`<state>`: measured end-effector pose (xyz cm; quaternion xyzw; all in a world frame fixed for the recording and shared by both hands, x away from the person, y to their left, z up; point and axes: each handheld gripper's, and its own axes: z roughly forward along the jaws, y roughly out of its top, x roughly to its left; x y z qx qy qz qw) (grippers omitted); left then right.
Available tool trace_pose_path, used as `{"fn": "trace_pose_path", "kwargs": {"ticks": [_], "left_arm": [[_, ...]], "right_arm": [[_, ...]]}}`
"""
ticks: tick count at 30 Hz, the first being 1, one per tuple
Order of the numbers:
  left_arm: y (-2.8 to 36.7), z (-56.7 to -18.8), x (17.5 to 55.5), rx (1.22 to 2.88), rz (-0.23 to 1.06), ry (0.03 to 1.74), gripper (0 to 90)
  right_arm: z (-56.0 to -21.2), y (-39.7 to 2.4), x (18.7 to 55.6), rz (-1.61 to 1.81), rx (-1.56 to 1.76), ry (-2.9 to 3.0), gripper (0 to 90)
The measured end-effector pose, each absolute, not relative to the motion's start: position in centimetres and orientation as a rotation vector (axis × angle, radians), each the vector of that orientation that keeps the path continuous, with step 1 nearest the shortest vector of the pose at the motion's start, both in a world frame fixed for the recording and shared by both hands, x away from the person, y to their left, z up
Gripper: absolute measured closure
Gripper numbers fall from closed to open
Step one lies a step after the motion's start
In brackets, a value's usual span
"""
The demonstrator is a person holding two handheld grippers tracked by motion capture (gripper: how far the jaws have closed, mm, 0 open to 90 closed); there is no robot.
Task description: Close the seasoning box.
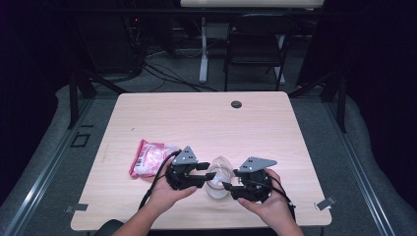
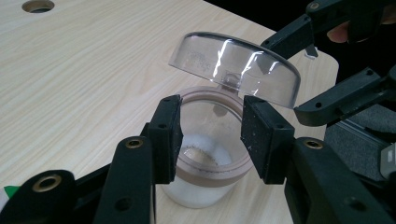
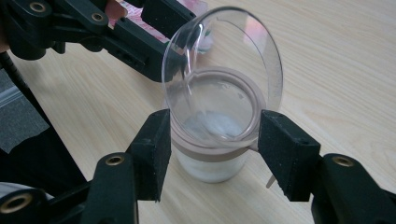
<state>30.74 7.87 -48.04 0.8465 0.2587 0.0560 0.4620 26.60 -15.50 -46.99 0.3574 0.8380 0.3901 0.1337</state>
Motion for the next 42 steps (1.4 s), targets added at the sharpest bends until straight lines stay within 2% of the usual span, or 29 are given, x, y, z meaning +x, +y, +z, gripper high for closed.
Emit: {"fn": "trace_pose_path", "kwargs": {"ticks": [20,33,42], "left_arm": [[7.8,-49.4,31.4,2.107,0.162,0.678,56.6],[7.5,-50.5,31.8,2.135,0.161,0.706,59.2],[7.4,-50.7,31.9,2.143,0.148,0.703,64.4]], "right_arm": [[-47.0,-15.6,26.6,1.131,1.046,2.427,47.3],[-46.9,-15.9,26.6,1.145,1.055,2.427,50.3],[-46.8,-16.4,26.7,1.149,1.077,2.409,52.4]]}}
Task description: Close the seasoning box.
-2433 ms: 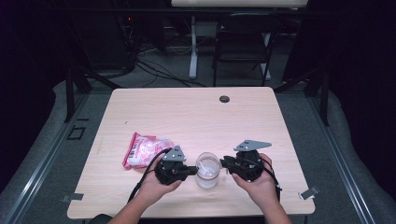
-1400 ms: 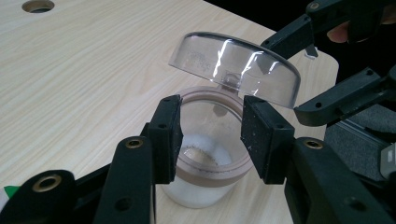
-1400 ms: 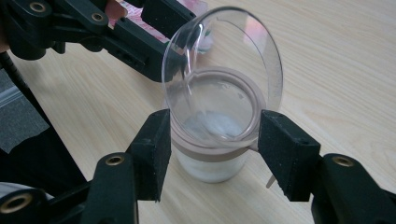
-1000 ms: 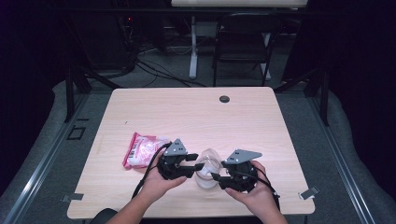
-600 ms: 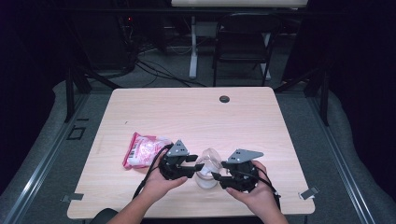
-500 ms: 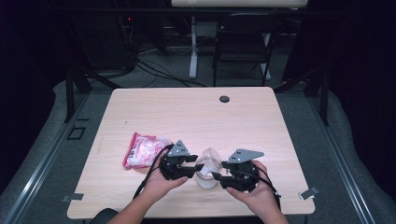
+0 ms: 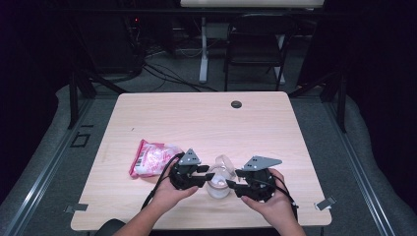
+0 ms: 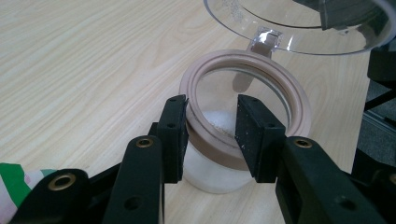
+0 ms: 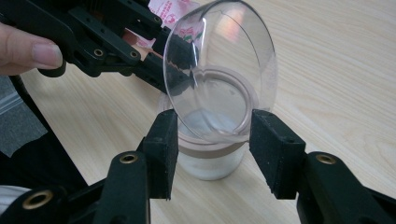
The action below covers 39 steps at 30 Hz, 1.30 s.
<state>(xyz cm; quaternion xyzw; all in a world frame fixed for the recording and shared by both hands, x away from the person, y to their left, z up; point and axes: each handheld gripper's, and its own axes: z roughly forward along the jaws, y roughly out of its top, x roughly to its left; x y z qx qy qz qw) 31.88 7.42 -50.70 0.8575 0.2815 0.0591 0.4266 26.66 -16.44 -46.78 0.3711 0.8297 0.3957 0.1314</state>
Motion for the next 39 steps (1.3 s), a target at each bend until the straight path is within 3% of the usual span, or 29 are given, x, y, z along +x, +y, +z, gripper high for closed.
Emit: {"fn": "trace_pose_path", "kwargs": {"ticks": [19,25,33,39], "left_arm": [[7.4,-50.7,31.8,2.141,0.167,0.694,65.9],[7.4,-50.8,31.8,2.135,0.172,0.697,65.9],[7.3,-50.8,31.7,2.132,0.174,0.702,65.8],[7.3,-50.9,31.7,2.137,0.179,0.704,60.7]], "right_arm": [[-45.9,-19.0,27.2,1.165,1.159,2.358,61.2],[-46.3,-19.5,27.5,1.171,1.198,2.349,60.1],[-47.7,-18.2,27.9,1.151,1.197,2.340,51.0],[-49.1,-17.4,28.3,1.148,1.217,2.326,50.9]]}}
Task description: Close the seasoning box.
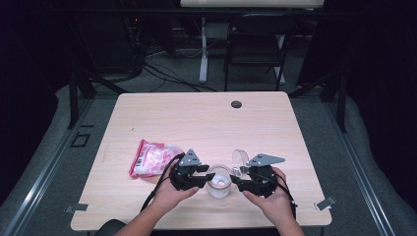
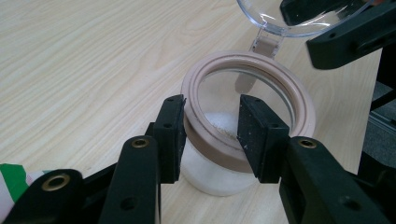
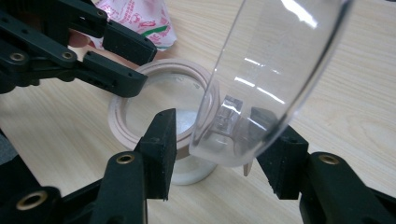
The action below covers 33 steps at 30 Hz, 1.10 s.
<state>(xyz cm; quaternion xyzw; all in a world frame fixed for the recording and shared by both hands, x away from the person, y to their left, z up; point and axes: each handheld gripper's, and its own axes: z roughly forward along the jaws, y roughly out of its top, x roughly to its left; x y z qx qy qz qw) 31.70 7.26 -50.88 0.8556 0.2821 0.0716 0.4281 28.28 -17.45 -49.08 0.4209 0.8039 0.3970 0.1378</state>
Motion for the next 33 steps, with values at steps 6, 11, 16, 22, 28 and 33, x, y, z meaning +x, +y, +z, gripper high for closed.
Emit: {"fn": "trace_pose_path", "kwargs": {"ticks": [6,11,16,22,28,33], "left_arm": [[7.7,-50.7,31.6,2.118,0.186,0.710,58.5],[8.4,-50.5,31.4,2.099,0.197,0.724,58.0],[9.1,-50.4,31.3,2.089,0.211,0.742,58.0],[9.9,-50.4,30.9,2.091,0.237,0.762,58.0],[10.9,-50.5,30.7,2.076,0.252,0.803,57.8],[11.6,-50.7,30.5,2.073,0.264,0.836,57.4]], "right_arm": [[-49.6,-17.4,28.6,1.143,1.222,2.311,60.7],[-49.6,-17.7,29.2,1.160,1.233,2.320,62.4],[-49.7,-18.0,29.8,1.192,1.241,2.309,65.6],[-49.8,-18.6,30.9,1.240,1.262,2.294,69.8],[-49.9,-18.7,31.9,1.275,1.284,2.284,71.9],[-49.9,-18.9,32.9,1.308,1.292,2.290,73.1]]}}
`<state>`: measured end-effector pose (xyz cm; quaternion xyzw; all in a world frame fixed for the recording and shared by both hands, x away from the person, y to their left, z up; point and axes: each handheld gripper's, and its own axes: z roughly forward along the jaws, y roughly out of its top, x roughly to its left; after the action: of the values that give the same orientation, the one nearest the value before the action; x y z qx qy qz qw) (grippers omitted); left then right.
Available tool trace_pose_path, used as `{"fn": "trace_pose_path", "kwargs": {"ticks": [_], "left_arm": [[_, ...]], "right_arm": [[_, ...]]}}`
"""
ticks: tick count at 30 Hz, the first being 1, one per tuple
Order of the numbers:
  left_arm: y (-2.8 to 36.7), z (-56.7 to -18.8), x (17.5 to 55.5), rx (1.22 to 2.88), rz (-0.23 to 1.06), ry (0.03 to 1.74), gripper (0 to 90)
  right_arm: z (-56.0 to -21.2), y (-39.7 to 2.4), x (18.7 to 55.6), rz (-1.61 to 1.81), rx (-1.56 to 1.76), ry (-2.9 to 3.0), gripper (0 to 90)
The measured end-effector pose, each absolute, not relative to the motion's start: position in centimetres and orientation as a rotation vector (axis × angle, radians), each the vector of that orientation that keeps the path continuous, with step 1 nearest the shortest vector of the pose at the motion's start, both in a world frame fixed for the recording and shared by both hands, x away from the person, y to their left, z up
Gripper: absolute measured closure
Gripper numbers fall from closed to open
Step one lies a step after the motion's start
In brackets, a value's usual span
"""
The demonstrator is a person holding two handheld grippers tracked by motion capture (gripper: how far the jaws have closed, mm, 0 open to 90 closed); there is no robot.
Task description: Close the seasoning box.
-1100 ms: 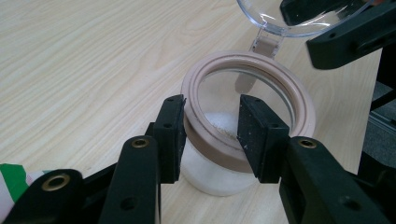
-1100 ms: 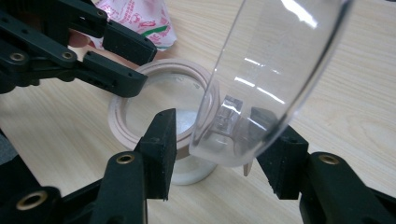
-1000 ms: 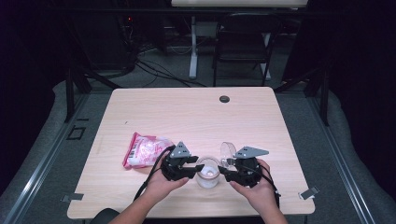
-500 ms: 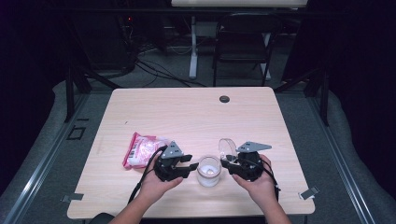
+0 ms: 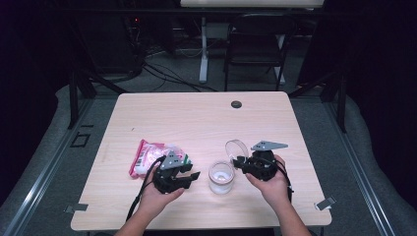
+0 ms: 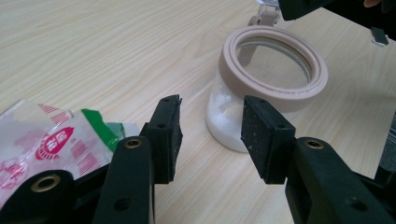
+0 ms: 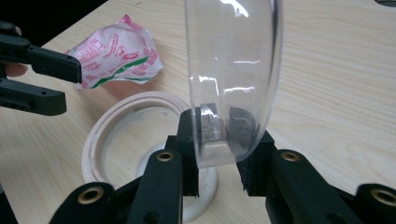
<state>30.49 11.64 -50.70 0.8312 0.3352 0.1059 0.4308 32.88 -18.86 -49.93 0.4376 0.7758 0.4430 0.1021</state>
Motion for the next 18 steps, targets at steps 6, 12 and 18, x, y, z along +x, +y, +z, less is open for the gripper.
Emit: {"fn": "trace_pose_path", "kwargs": {"ticks": [6,12,18], "left_arm": [[12.3,-50.9,30.3,2.068,0.282,0.861,56.5],[13.1,-51.0,30.2,2.052,0.292,0.895,55.7],[13.7,-51.1,30.2,2.040,0.301,0.919,54.9]], "right_arm": [[-49.9,-18.8,34.0,1.332,1.281,2.310,74.3],[-50.0,-18.8,35.0,1.378,1.280,2.308,75.2],[-50.1,-19.0,36.0,1.435,1.298,2.319,75.3]]}}
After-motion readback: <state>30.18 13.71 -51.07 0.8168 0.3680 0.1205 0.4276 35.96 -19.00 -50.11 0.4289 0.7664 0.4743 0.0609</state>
